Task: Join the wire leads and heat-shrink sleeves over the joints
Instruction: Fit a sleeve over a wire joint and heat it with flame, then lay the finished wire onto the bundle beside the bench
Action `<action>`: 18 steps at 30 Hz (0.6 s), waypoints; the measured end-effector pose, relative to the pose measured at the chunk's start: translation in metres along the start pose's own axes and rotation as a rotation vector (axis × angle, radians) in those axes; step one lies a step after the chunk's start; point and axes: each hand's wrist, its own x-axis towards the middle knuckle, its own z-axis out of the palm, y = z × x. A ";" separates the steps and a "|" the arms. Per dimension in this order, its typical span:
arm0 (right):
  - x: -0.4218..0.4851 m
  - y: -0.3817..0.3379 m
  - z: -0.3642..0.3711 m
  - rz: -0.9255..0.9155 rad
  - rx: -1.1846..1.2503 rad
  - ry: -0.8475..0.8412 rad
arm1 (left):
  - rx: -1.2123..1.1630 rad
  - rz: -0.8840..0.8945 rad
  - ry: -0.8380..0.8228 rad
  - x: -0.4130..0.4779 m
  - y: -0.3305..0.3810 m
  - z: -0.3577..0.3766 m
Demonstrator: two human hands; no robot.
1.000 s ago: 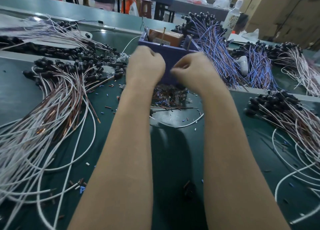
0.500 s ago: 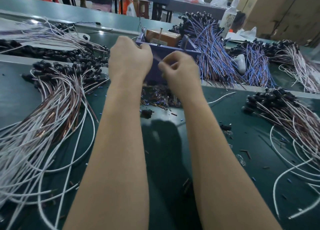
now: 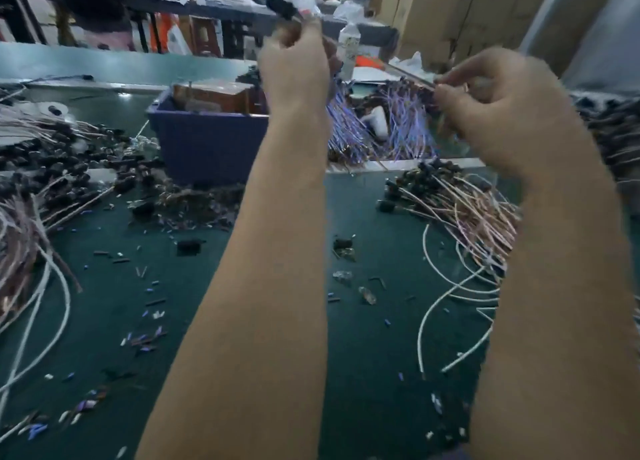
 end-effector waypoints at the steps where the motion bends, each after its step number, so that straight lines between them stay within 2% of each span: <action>1: -0.005 0.007 -0.020 0.034 -0.043 0.060 | -0.045 -0.044 -0.035 -0.005 -0.007 0.018; 4: -0.017 0.035 -0.062 0.154 -0.147 0.151 | -0.144 -0.200 -0.116 -0.023 -0.036 0.068; 6: -0.024 0.062 -0.070 0.284 -0.210 0.141 | -0.112 -0.319 -0.187 -0.035 -0.063 0.094; 12: -0.036 0.155 -0.010 0.755 -0.233 -0.113 | 0.405 -0.593 -0.429 -0.063 -0.164 0.123; 14: -0.041 0.172 0.008 0.809 -0.267 -0.131 | 0.482 -0.621 -0.464 -0.068 -0.183 0.119; 18: -0.038 0.174 0.016 0.798 -0.285 0.010 | 0.439 -0.629 -0.397 -0.065 -0.195 0.114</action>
